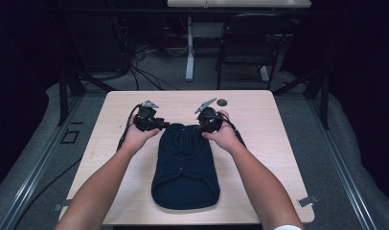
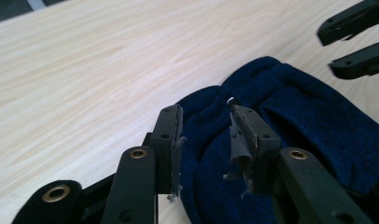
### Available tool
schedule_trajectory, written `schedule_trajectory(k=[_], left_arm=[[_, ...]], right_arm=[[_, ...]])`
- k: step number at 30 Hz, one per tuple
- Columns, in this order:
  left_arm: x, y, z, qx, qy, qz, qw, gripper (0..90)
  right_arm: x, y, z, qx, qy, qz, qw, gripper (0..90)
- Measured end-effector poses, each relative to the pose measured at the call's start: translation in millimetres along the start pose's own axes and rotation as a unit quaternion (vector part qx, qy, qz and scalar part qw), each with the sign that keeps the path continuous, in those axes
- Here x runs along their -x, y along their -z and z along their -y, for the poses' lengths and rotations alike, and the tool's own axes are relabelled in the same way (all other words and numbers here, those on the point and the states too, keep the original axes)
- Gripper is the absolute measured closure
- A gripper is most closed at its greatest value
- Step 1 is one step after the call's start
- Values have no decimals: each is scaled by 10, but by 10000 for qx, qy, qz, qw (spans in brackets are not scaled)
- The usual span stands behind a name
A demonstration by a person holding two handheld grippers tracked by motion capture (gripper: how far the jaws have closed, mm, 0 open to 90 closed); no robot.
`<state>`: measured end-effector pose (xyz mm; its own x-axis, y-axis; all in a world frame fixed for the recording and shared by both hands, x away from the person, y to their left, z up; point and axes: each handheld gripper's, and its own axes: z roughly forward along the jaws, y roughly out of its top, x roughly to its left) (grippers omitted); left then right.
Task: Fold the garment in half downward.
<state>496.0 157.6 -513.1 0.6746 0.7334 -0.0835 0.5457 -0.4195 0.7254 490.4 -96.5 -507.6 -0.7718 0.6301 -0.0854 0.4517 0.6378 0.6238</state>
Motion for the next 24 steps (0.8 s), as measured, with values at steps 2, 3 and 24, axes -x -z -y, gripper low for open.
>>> schedule_trajectory(k=[2, 3, 24], left_arm=[[-18, -103, 9, -155, -2, -40, 9999, 649], [-18, -103, 9, -155, -2, -40, 9999, 649], [94, -484, 79, -558, -175, -556, 9967, 668]], right_arm=[[25, -103, 10, -114, 4, 34, 9999, 605], [28, -141, 20, -93, -57, 37, 9999, 606], [80, -449, 149, -664, -150, 535, 9962, 618]])
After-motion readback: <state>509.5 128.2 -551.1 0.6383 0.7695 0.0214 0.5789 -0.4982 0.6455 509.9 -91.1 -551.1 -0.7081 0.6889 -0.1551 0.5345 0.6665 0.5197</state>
